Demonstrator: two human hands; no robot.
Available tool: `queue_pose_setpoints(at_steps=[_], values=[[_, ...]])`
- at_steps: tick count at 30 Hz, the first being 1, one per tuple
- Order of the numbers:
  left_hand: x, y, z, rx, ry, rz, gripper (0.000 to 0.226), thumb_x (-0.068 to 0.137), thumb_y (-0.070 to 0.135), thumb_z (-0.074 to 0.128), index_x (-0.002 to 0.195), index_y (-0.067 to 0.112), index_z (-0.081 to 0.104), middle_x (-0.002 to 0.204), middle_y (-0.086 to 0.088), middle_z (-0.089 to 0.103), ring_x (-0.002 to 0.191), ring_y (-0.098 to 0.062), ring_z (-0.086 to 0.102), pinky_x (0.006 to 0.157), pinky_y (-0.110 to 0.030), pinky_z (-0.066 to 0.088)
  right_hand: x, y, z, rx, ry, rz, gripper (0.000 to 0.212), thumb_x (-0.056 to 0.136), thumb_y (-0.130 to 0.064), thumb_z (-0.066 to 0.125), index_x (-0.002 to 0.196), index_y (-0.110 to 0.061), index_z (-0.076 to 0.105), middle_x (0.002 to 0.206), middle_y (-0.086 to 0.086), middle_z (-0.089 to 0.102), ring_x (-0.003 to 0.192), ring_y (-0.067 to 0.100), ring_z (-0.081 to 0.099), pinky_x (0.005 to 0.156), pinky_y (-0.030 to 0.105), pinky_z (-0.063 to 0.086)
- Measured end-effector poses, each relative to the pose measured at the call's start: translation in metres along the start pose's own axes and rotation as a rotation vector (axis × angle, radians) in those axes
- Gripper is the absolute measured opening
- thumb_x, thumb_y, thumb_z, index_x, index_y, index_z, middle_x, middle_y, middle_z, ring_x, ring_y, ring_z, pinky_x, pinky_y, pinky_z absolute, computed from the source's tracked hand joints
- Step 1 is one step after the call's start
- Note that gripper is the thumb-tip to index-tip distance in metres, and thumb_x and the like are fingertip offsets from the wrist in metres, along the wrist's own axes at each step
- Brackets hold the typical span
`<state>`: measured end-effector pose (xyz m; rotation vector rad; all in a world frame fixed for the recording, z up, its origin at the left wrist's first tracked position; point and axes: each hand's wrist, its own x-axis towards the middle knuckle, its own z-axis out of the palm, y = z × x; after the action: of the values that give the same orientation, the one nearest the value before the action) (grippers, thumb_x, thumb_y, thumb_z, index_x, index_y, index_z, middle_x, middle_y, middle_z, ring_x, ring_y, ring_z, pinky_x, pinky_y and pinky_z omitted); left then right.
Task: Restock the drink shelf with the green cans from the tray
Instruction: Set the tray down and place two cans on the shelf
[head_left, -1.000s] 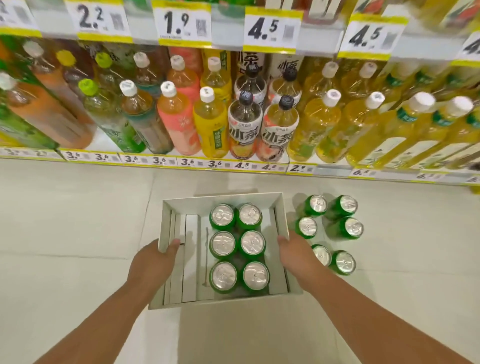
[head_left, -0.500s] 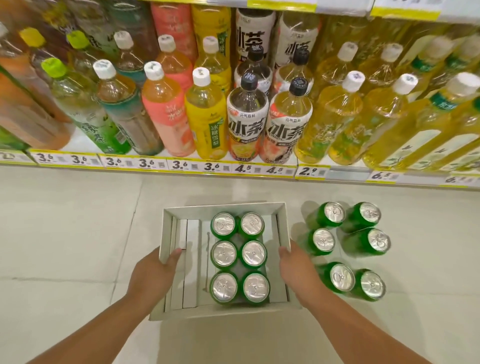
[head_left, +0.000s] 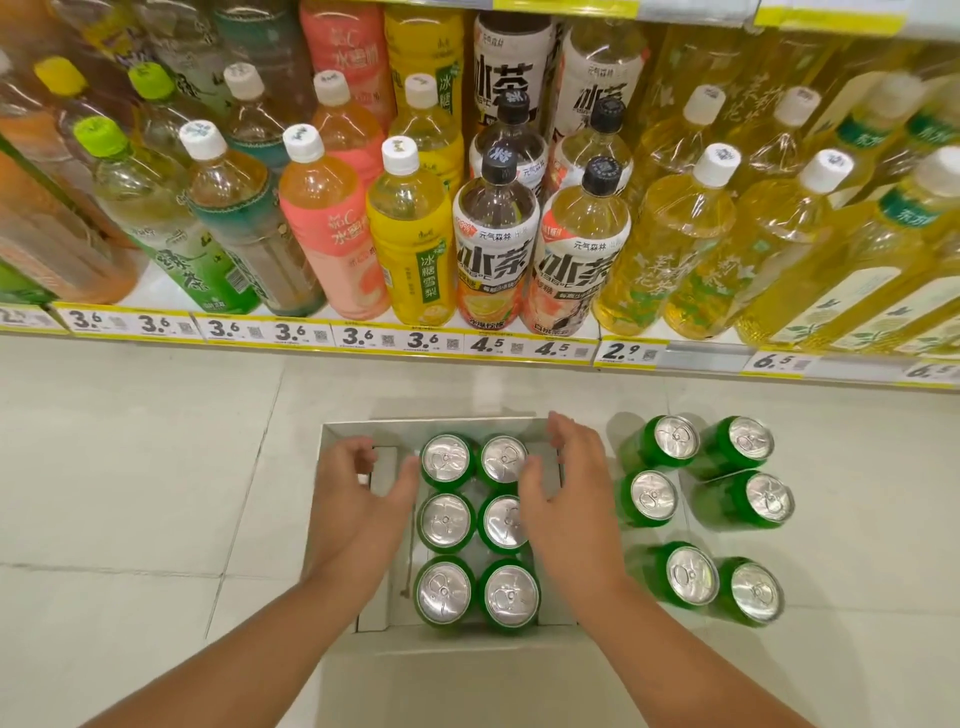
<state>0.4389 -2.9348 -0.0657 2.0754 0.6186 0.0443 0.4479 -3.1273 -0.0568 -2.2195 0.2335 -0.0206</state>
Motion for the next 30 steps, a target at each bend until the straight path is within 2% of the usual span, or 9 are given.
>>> queue_pose_setpoints(at_steps=[4,6,8,11,13,18,22,28,30], values=[[0.013,-0.004,0.03,0.073,-0.202,-0.112,0.074,0.075,0.047,0.081,0.135,0.024,0.044,0.136,0.007,0.05,0.127,-0.014,0.048,0.103,-0.032,0.042,0.003,0.011,0.024,-0.011,-0.116,0.129,0.053,0.091,-0.035,0.064,0.139,-0.025,0.044,0.137,-0.008,0.046,0.128,0.009,0.045,0.107,0.029,0.041],[0.019,-0.008,0.04,0.103,-0.27,-0.117,0.081,0.074,0.046,0.082,0.141,0.021,0.042,0.14,0.005,0.049,0.13,-0.014,0.047,0.101,-0.028,0.04,0.005,0.02,0.035,-0.065,-0.137,0.152,0.064,0.086,-0.04,0.068,0.142,-0.022,0.043,0.141,-0.008,0.046,0.132,0.011,0.043,0.109,0.027,0.039],[0.02,-0.01,0.046,0.107,-0.316,-0.12,0.078,0.072,0.039,0.084,0.137,0.021,0.045,0.129,0.006,0.055,0.121,-0.012,0.052,0.092,-0.023,0.04,0.006,0.026,0.044,-0.062,-0.187,0.208,0.077,0.079,-0.044,0.072,0.146,-0.021,0.04,0.143,-0.008,0.045,0.134,0.011,0.043,0.111,0.029,0.039],[0.019,-0.013,0.053,0.058,-0.349,-0.139,0.07,0.07,0.024,0.085,0.128,0.023,0.046,0.106,0.015,0.058,0.094,-0.001,0.057,0.072,-0.016,0.041,0.008,0.033,0.058,0.009,-0.242,0.272,0.087,0.068,-0.047,0.071,0.146,-0.024,0.039,0.141,-0.006,0.048,0.131,0.013,0.046,0.109,0.037,0.044],[0.022,-0.014,0.057,0.044,-0.356,-0.167,0.071,0.067,0.018,0.084,0.126,0.024,0.044,0.104,0.012,0.06,0.091,-0.002,0.058,0.067,-0.016,0.042,0.011,0.037,0.064,0.032,-0.245,0.296,0.086,0.065,-0.041,0.071,0.144,-0.027,0.039,0.139,-0.006,0.051,0.128,0.013,0.049,0.105,0.038,0.047],[0.026,-0.013,0.066,0.047,-0.335,-0.216,0.077,0.063,0.017,0.084,0.128,0.022,0.043,0.109,0.002,0.064,0.096,-0.018,0.063,0.077,-0.03,0.049,0.021,0.037,0.069,0.063,-0.222,0.319,0.075,0.064,-0.022,0.074,0.134,-0.027,0.048,0.125,-0.004,0.06,0.113,0.016,0.059,0.096,0.038,0.053],[0.023,-0.012,0.06,0.089,-0.298,-0.137,0.068,0.066,0.025,0.085,0.123,0.023,0.05,0.103,0.007,0.064,0.093,-0.015,0.062,0.066,-0.024,0.042,0.022,0.035,0.066,0.074,-0.198,0.291,0.069,0.064,-0.019,0.077,0.128,-0.026,0.054,0.116,-0.007,0.063,0.107,0.014,0.061,0.093,0.036,0.054],[0.016,0.012,0.031,0.109,-0.269,-0.048,0.061,0.067,0.034,0.087,0.12,0.031,0.056,0.1,0.015,0.066,0.093,-0.009,0.062,0.068,-0.017,0.042,0.019,0.011,0.039,0.094,-0.165,0.199,0.05,0.063,-0.023,0.084,0.106,-0.031,0.059,0.1,-0.012,0.066,0.093,0.006,0.063,0.084,0.029,0.055],[0.009,0.032,0.014,0.086,-0.266,-0.035,0.06,0.066,0.033,0.088,0.118,0.031,0.057,0.099,0.017,0.067,0.093,-0.004,0.064,0.068,-0.013,0.042,0.018,-0.009,0.016,0.092,-0.194,0.184,0.046,0.067,-0.02,0.085,0.102,-0.028,0.057,0.094,-0.015,0.063,0.085,-0.001,0.06,0.076,0.013,0.051]])
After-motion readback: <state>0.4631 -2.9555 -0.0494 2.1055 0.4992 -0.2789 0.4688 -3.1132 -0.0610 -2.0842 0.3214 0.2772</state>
